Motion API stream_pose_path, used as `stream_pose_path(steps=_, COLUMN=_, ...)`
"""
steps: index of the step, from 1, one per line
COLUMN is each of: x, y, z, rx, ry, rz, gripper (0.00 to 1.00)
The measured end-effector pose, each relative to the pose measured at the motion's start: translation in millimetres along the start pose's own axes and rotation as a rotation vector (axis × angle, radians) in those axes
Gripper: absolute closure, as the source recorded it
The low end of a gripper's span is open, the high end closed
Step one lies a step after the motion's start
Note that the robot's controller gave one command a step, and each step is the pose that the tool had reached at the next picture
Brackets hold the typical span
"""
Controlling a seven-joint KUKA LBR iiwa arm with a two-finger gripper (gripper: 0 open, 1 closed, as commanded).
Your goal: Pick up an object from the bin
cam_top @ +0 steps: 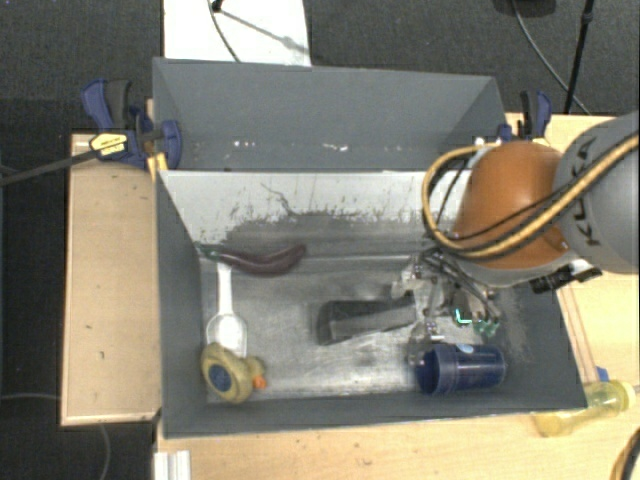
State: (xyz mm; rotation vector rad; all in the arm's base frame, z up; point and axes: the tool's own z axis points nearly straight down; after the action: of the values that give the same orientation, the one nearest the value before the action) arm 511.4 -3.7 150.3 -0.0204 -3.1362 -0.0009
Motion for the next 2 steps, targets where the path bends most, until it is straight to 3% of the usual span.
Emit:
stream_pose_path(steps=1, x=-1.9, y=0.0, z=-3.8, rx=0.0, ry=-0.008, rz=0.0, gripper=0.0)
stream_pose_path(steps=2, x=-28.0, y=29.5, z=72.7, rx=0.003, ry=-0.002, rz=0.071, gripper=1.0)
